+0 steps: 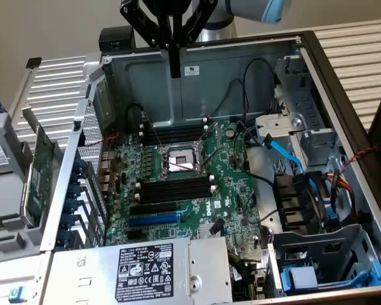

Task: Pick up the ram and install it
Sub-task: 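Reach for the ram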

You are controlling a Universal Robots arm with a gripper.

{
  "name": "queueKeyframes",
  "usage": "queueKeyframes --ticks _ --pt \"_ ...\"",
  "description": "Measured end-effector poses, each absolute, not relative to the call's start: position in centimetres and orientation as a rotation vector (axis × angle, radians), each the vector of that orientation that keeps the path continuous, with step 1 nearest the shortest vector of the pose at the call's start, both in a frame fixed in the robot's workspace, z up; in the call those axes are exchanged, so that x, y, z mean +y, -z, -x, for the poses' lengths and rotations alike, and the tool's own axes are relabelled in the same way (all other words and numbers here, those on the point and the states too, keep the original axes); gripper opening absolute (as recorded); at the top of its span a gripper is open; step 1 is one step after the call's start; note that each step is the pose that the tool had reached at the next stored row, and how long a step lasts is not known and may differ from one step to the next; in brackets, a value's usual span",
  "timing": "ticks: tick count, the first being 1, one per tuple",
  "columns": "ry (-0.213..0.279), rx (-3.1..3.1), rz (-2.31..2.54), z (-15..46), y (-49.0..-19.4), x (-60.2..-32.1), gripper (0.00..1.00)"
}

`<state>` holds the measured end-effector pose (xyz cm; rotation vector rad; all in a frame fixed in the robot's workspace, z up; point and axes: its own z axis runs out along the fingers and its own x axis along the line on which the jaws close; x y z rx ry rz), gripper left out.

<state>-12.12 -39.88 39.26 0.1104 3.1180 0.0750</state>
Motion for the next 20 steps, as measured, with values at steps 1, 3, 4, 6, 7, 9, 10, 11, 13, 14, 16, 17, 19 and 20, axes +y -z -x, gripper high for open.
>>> queueKeyframes --ticks 1,3,4,6,7,9,10,11,13,14,16,17,19,20 --pt "-0.075 3.118 -0.11 12.1 -39.3 -39.9 0.11" --pt "-0.075 3.118 -0.11 12.1 -39.3 -39.9 0.11" --pt "-0.075 3.118 -0.11 12.1 -39.3 -39.9 0.11" --pt "-0.075 3.118 -0.11 12.1 -39.3 -39.9 0.11" --pt "-0.075 3.118 -0.11 12.1 -39.3 -39.9 0.11" --pt "-0.075 3.118 -0.11 12.1 -39.3 -39.9 0.11" --pt "-0.075 3.118 -0.11 12.1 -39.3 -39.9 0.11" --pt "-0.075 3.118 -0.11 12.1 -39.3 -39.9 0.11" --pt "-0.075 3.118 -0.11 12.2 -39.3 -39.9 0.11" --pt "-0.075 3.118 -0.11 12.2 -39.3 -39.9 0.11" --pt "-0.075 3.118 -0.11 12.5 -39.3 -39.9 0.11" --pt "-0.075 3.118 -0.11 12.8 -39.3 -39.9 0.11" --pt "-0.075 3.118 -0.11 13.2 -39.3 -39.9 0.11" --pt "-0.075 3.118 -0.11 13.5 -39.3 -39.9 0.11"
